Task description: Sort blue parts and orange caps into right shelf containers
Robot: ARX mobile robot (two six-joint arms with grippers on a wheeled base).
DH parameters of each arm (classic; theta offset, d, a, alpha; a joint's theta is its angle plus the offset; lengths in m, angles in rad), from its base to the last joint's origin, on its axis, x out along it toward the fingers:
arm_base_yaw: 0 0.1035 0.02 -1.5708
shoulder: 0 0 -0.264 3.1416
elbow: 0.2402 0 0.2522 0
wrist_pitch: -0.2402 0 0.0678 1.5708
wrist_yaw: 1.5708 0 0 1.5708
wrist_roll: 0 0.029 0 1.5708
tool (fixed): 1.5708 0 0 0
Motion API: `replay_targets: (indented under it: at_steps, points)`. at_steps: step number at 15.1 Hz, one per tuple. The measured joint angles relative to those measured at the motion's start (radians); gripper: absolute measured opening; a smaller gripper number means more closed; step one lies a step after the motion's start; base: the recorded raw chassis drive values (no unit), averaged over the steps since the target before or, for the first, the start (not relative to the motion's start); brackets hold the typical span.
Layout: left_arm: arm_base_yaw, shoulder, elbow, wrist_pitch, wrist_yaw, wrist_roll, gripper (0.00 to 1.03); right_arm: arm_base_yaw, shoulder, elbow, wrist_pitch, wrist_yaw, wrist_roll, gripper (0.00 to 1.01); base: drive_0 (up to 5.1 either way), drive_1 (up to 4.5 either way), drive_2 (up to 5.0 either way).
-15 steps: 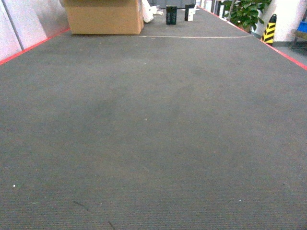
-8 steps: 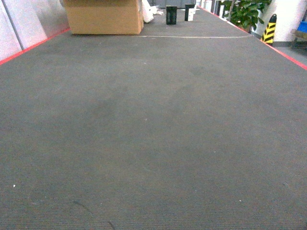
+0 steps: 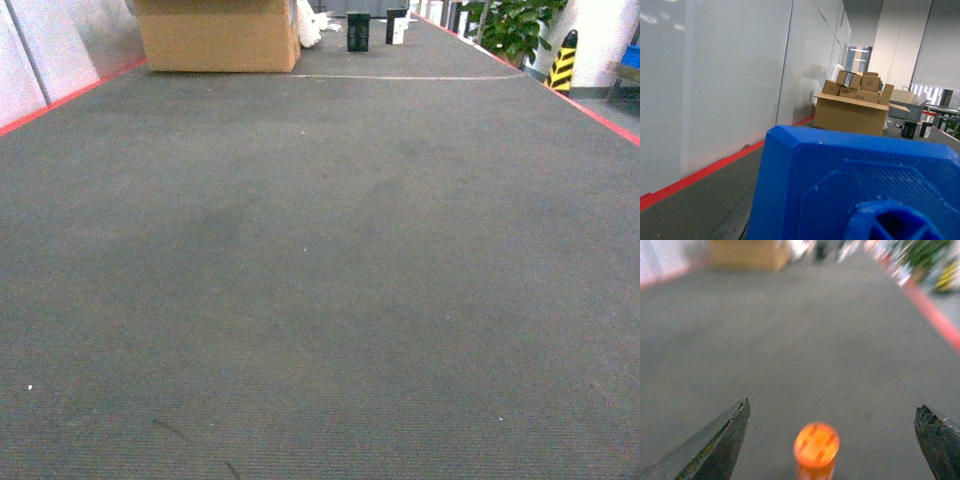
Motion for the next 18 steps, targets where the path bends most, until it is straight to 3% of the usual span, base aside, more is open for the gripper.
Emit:
replay_targets:
  at_steps: [1, 2, 3, 4, 10, 11, 12, 13, 18]
  points:
    - [0.0, 0.0, 0.0, 0.0, 0.005, 0.0, 0.47, -0.139, 0.176, 0.055, -0.082, -0.29, -0.035, 0.98, 0.0, 0.0, 0.0]
    - [-0.003, 0.0, 0.0, 0.002, 0.001, 0.0, 0.47, -0.172, 0.216, 0.056, -0.098, -0.425, -0.046, 0.98, 0.0, 0.0, 0.0]
    - [-0.003, 0.001, 0.0, -0.001, -0.002, 0.0, 0.47, -0.164, 0.223, 0.051, -0.094, -0.605, -0.063, 0.98, 0.0, 0.0, 0.0]
    - [-0.003, 0.005, 0.0, -0.002, 0.0, 0.0, 0.47, -0.156, 0.227, 0.052, -0.071, -0.731, -0.079, 0.98, 0.0, 0.0, 0.0]
    - [-0.003, 0.002, 0.0, -0.001, 0.0, 0.0, 0.47, -0.139, 0.288, 0.051, 0.007, -0.725, -0.089, 0.98, 0.0, 0.0, 0.0]
    - [-0.003, 0.003, 0.0, 0.0, 0.0, 0.0, 0.47, -0.115, 0.307, 0.051, 0.053, -0.706, -0.067, 0.98, 0.0, 0.0, 0.0]
    - [-0.003, 0.003, 0.0, 0.0, 0.0, 0.0, 0.47, -0.086, 0.354, 0.051, 0.151, -0.676, -0.011, 0.98, 0.0, 0.0, 0.0]
    - [-0.003, 0.003, 0.0, 0.0, 0.0, 0.0, 0.47, -0.062, 0.386, 0.051, 0.217, -0.647, 0.021, 0.98, 0.0, 0.0, 0.0]
    - [-0.003, 0.003, 0.0, 0.0, 0.0, 0.0, 0.47, -0.001, 0.449, 0.049, 0.366, -0.575, 0.039, 0.98, 0.0, 0.0, 0.0]
